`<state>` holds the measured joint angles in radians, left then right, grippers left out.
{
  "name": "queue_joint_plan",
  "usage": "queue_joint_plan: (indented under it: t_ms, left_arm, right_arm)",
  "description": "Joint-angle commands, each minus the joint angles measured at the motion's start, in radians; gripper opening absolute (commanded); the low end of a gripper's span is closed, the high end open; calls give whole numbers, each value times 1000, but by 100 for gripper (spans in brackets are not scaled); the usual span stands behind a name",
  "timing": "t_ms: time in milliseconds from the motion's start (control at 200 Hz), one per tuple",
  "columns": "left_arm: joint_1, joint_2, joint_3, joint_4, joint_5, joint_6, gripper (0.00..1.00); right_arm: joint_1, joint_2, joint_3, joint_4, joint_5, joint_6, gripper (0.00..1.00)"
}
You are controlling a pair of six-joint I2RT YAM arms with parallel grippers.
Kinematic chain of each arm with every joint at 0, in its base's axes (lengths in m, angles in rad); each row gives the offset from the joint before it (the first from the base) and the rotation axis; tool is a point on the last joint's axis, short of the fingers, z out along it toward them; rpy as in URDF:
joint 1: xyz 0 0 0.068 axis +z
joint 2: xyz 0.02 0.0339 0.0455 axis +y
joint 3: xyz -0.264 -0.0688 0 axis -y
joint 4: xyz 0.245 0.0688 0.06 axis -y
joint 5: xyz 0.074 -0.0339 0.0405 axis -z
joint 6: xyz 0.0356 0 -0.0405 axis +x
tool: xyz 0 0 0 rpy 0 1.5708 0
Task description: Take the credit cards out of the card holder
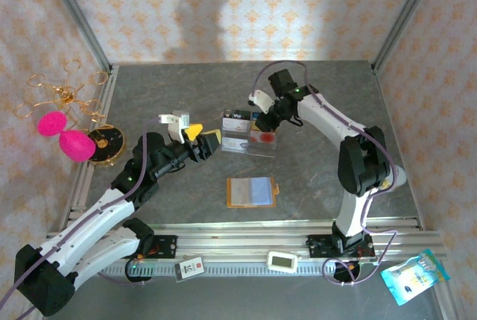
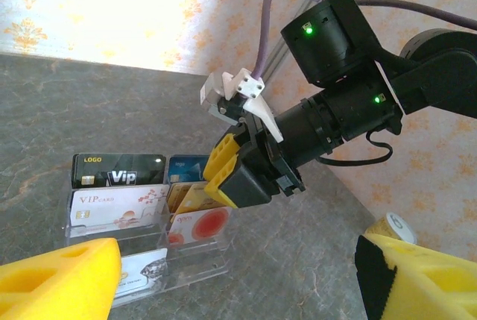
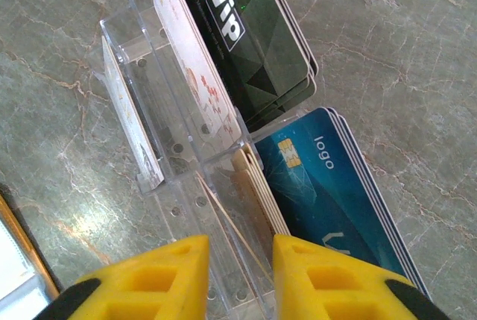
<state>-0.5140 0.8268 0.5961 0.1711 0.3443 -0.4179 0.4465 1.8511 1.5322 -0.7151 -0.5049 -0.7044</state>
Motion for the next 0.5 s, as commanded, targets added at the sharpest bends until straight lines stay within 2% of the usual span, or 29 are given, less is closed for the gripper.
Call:
queue_joint_plan:
  t_ms: [0, 145, 395, 496]
  left_arm:
    - [12, 2, 12, 30, 22, -4, 82]
    - [14, 8, 12, 28, 25, -8, 82]
    - [17, 14, 11, 36, 40, -12, 83]
    - [17, 15, 11, 37, 44, -13, 83]
  right_arm:
    - [12, 25, 35, -28, 30, -9, 26]
    - [15, 25, 37, -24, 39, -8, 23]
    - [15, 19, 45, -15, 60, -3, 8]
    - [17, 10, 48, -14, 65, 0, 6]
